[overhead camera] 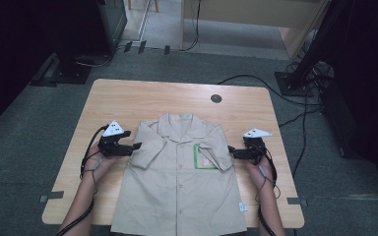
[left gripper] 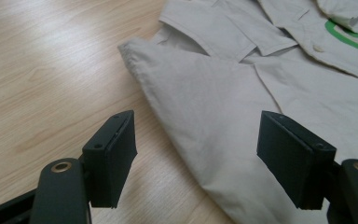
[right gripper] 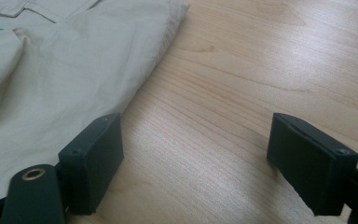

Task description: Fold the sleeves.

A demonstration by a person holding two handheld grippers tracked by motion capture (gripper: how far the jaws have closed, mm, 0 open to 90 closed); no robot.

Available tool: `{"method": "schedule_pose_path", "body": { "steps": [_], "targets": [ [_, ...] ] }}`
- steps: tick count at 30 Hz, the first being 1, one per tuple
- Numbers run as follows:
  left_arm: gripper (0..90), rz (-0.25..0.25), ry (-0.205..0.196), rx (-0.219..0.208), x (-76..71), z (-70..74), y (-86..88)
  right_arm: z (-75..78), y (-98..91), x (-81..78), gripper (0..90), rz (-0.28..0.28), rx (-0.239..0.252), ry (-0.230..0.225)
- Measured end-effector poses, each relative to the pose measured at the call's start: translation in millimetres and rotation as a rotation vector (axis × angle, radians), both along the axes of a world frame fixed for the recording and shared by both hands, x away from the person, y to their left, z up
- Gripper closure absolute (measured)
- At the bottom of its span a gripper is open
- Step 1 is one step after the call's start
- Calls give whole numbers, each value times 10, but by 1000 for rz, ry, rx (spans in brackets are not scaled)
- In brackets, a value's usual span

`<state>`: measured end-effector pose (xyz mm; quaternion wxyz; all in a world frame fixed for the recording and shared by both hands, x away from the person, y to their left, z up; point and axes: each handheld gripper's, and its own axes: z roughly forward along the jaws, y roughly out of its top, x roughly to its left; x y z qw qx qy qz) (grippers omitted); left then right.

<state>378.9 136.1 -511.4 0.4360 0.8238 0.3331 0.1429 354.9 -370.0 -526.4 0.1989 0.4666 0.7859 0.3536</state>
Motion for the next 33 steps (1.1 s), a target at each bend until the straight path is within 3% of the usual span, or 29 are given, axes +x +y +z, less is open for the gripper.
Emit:
{"method": "schedule_pose_path", "body": {
  "steps": [10, 28, 29, 33],
  "targets": [
    [284, 22, 2, 3, 12, -18, 76, 0, 0, 0, 180, 0, 0, 0],
    [282, 56, 42, 7, 58, -102, 220, 0, 0, 0, 180, 0, 0, 0],
    [235, 63, 44, 10, 67, -104, 233, 0, 0, 0, 180, 0, 0, 0],
    [235, 72, 46, 28, 70, -107, 251, 0, 0, 0, 180, 0, 0, 0]
  ]
}}
